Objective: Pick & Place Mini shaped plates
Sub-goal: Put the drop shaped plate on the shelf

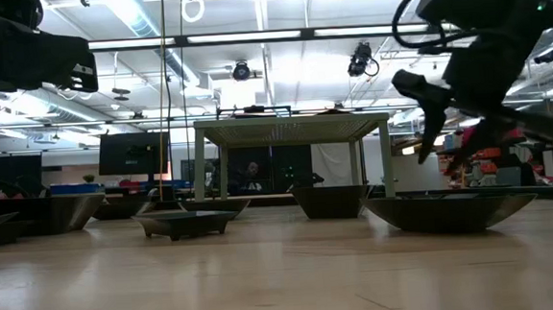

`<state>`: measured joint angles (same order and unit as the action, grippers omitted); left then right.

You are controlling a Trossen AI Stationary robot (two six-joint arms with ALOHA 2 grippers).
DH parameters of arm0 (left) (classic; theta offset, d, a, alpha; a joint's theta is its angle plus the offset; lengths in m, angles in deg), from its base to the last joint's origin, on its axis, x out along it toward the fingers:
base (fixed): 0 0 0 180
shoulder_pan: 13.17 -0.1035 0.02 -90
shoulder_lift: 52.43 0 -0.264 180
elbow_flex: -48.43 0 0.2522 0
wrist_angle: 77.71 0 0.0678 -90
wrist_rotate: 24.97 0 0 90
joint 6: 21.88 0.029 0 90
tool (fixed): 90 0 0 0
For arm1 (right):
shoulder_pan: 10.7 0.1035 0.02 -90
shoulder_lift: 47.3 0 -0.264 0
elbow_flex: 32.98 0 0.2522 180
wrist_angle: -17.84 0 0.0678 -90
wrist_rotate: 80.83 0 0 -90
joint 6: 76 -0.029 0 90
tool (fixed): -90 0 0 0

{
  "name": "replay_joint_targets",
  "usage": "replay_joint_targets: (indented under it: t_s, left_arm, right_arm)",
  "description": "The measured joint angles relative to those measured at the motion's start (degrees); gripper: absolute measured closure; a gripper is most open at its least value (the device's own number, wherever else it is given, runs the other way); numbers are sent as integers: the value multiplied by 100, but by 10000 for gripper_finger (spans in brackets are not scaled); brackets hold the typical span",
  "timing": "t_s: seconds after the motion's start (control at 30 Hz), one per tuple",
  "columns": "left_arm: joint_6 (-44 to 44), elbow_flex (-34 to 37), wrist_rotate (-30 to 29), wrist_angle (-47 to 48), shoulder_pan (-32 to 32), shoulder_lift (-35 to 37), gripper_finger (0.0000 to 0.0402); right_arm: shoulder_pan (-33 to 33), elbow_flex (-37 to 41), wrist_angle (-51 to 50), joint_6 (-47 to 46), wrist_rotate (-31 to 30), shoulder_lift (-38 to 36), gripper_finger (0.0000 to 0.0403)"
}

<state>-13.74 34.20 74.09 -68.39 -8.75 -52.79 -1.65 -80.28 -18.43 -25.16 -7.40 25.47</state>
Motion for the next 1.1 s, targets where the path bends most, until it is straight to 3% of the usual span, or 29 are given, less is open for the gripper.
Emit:
replay_joint_targets:
  t_s: [0.47, 0.57, 1.1]
  left_arm:
    - [0, 2, 0, 0, -2, 0, 378]
    - [0, 0, 0, 0, -1, 0, 378]
    - [0, 0, 0, 0, -2, 0, 378]
  right_arm:
    - [-491, 405, 699, 280, 14, 9, 250]
    - [-491, 417, 739, 410, 230, 135, 250]
    - [-495, 416, 1416, 919, 139, 971, 250]
